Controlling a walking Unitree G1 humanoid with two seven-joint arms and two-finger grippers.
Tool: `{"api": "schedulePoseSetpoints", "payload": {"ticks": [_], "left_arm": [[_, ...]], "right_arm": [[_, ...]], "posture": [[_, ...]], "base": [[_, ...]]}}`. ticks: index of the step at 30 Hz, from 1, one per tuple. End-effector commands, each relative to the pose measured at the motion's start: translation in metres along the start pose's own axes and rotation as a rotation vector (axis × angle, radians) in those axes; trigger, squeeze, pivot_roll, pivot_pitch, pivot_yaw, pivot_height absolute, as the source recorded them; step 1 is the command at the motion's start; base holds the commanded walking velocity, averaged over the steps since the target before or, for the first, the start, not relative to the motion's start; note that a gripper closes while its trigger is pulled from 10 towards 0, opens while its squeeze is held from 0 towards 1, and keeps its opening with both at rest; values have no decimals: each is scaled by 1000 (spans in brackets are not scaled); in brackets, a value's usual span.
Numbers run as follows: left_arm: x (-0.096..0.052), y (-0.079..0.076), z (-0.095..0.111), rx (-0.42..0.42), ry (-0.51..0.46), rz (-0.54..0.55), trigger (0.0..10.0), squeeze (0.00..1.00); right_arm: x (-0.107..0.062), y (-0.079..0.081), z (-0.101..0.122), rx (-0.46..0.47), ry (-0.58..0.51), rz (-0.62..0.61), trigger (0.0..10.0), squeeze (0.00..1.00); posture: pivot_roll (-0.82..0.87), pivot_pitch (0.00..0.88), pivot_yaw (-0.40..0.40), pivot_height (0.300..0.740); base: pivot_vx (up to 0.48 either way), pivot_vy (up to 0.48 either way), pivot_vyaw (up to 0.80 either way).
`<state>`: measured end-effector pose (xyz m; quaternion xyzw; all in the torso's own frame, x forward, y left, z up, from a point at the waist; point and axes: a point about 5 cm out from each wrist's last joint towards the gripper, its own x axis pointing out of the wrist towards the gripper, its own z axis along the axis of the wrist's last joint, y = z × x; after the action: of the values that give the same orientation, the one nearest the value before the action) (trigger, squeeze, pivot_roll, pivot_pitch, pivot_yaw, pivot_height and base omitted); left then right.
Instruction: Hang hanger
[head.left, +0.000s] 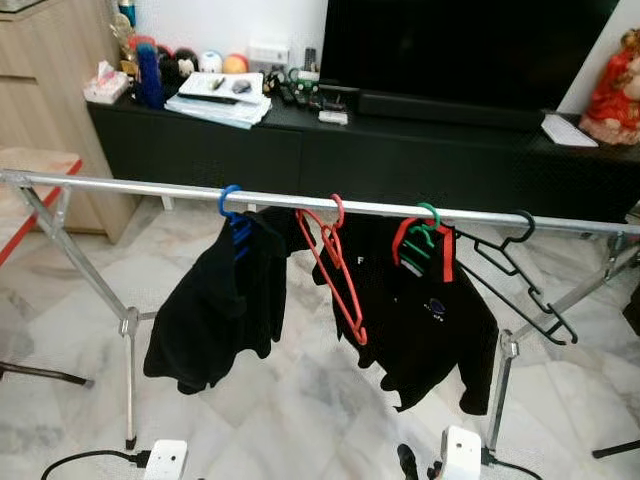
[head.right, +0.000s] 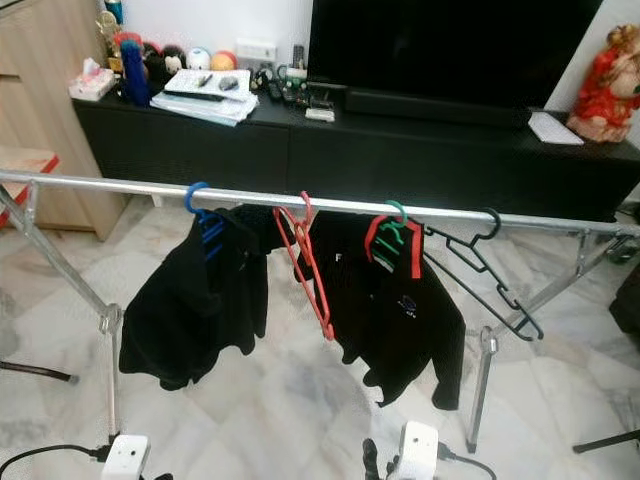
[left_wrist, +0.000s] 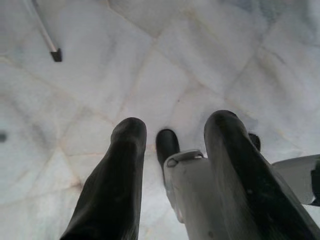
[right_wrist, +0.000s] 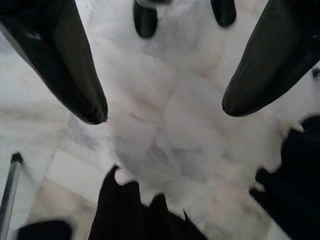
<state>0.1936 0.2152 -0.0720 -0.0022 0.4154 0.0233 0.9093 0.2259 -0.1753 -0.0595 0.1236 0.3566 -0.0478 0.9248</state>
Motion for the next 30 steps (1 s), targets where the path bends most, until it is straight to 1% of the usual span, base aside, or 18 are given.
{"api": "schedulePoseSetpoints", "payload": {"ticks": [1, 2, 3, 6, 8, 9, 10, 12, 13, 15, 16, 18, 20, 21, 23, 24, 27, 30], "left_arm": [[0, -2, -4, -10, 9, -3, 10000, 0], [-1, -2, -4, -11, 11, -3, 10000, 0], [-1, -2, -4, -11, 11, -3, 10000, 0], [-1, -3, -5, -12, 12, -2, 10000, 0], [-1, -3, -6, -14, 13, -2, 10000, 0], [-1, -3, -6, -14, 13, -2, 10000, 0], [-1, -3, -6, -15, 13, -3, 10000, 0], [-1, -3, -7, -16, 13, -3, 10000, 0], [-1, -3, -7, -16, 14, -3, 10000, 0], [-1, -3, -8, -20, 15, -2, 10000, 0], [-1, -3, -8, -23, 16, -1, 10000, 0], [-2, -3, -9, -29, 16, 1, 10000, 0], [-2, -3, -9, -41, 13, 3, 10000, 0], [-2, -4, -10, -58, 10, 3, 10000, 0], [-2, -4, -10, -60, 11, 3, 10000, 0], [-2, -3, -11, -62, 14, 5, 10000, 0], [-3, -3, -12, -64, 16, 7, 10000, 0], [-3, -2, -13, -68, 17, 8, 10000, 0]], "right_arm": [[2, 0, 14, 20, -65, 0, 10000, 0], [4, 4, 25, 23, -121, 11, 10000, 0], [4, 4, 25, 23, -121, 11, 10000, 0], [6, 9, 45, 34, -221, 31, 10000, 0], [6, 13, 62, 27, -311, 53, 10000, 0], [6, 13, 62, 27, -311, 53, 10000, 0], [5, 18, 76, 3, -386, 74, 10000, 0], [3, 23, 90, -29, -458, 99, 10000, 0], [3, 23, 90, -29, -463, 101, 10000, 0], [-3, 33, 117, -80, -598, 153, 10000, 0], [-10, 41, 134, -94, -688, 191, 10000, 0], [-16, 47, 148, -87, -748, 216, 10000, 0], [-24, 57, 162, -134, -819, 262, 10000, 0], [-33, 68, 172, -183, -882, 316, 10000, 0], [-36, 71, 174, -198, -897, 334, 10000, 0], [-42, 77, 177, -231, -925, 364, 10000, 0], [-46, 81, 174, -233, -930, 386, 10000, 0], [-47, 77, 163, -211, -903, 368, 10000, 0]], "posture": [[4, 79, -80, 740], [4, 79, -82, 740], [4, 79, -82, 740], [5, 79, -87, 740], [-2, 79, -89, 740], [-2, 79, -89, 740], [-5, 78, -90, 740], [-7, 77, -91, 740], [-7, 77, -91, 740], [-11, 72, -92, 740], [-15, 68, -91, 740], [-16, 66, -91, 740], [-18, 62, -91, 740], [-18, 57, -92, 740], [-17, 54, -94, 740], [-16, 49, -95, 740], [-16, 44, -96, 740], [-15, 39, -94, 740]], "base": [[0, 0, 0], [0, 0, 0], [0, 0, 0], [0, 0, 0], [0, 0, 0], [0, 0, 0], [0, 0, 0], [0, 0, 0], [0, 0, 0], [0, 0, 0], [0, 0, 0], [0, 0, 0], [0, 0, 0], [0, 0, 0], [0, 0, 0], [0, 0, 0], [0, 0, 0], [0, 0, 0]]}}
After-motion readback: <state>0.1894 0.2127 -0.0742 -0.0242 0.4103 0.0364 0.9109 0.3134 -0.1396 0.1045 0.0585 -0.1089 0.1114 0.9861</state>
